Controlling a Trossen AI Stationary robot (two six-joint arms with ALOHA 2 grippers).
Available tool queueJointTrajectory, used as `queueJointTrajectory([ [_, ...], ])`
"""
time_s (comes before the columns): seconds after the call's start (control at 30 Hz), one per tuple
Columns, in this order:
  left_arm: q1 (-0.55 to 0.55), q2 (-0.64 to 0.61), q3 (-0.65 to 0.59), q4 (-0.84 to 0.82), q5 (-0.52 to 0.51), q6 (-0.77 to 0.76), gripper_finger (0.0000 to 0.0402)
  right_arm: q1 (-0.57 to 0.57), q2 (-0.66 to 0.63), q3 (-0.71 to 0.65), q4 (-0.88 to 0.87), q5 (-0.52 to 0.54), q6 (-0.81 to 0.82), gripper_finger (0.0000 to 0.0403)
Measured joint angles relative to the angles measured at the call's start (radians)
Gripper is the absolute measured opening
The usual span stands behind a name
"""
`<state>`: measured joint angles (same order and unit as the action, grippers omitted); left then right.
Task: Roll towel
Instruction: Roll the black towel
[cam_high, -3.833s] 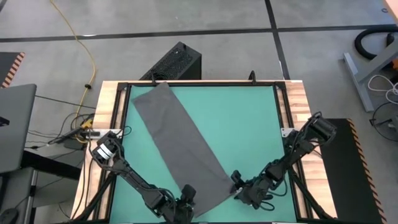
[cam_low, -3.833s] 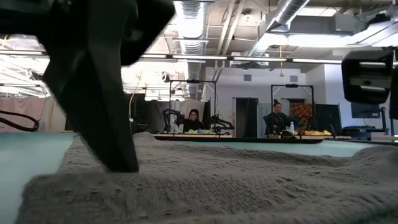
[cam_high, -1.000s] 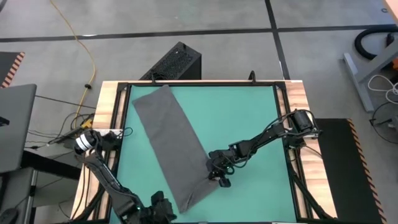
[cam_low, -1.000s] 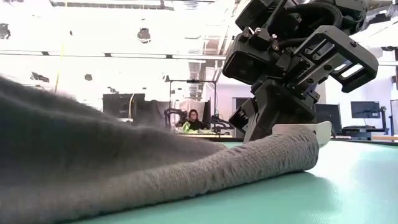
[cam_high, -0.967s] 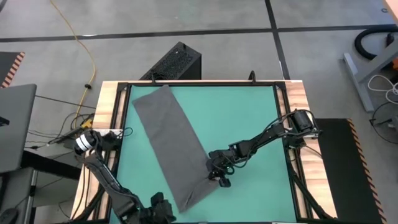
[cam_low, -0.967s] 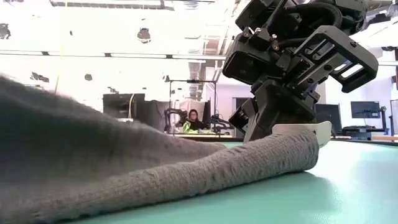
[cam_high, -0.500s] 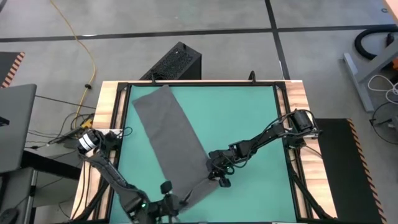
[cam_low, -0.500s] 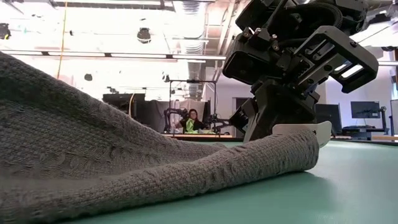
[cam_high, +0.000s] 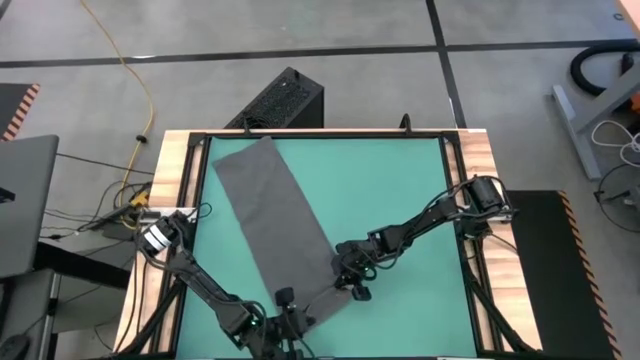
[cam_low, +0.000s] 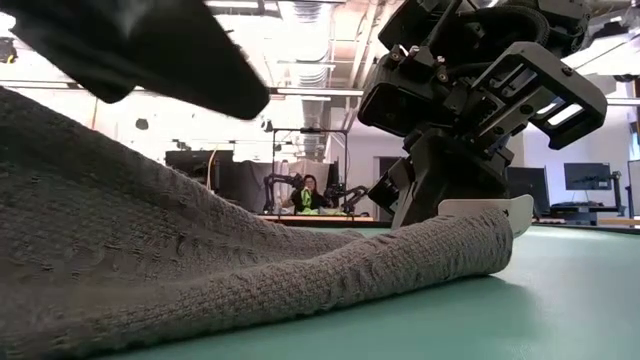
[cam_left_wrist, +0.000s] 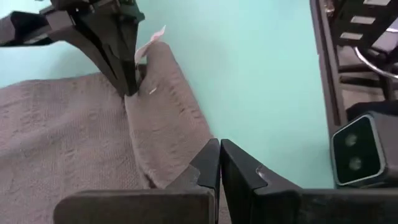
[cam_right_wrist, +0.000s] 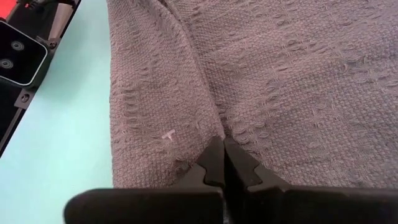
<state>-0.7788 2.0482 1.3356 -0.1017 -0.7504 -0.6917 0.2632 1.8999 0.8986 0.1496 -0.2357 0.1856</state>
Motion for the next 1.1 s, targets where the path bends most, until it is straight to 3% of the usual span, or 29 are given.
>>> queueJointTrajectory([
  [0.2, 0.014, 0.009, 0.002, -0.002, 0.059, 0.005, 0.0, -0.007, 0.0, 0.0, 0.001, -0.005, 0.0, 0.0015],
  [0.57, 0.012, 0.016, 0.001, -0.179, 0.138, -0.114, 0.0, -0.008, 0.0, 0.0, -0.002, -0.005, 0.005, 0.0015],
  [0.8, 0.016, 0.016, 0.001, -0.209, 0.143, -0.114, 0.0, -0.008, 0.0, 0.0, 0.008, -0.006, -0.007, 0.0016],
  [1.1, 0.016, 0.033, 0.001, -0.217, 0.132, -0.118, 0.0, -0.011, 0.0, 0.0, 0.009, -0.005, 0.034, 0.0057],
])
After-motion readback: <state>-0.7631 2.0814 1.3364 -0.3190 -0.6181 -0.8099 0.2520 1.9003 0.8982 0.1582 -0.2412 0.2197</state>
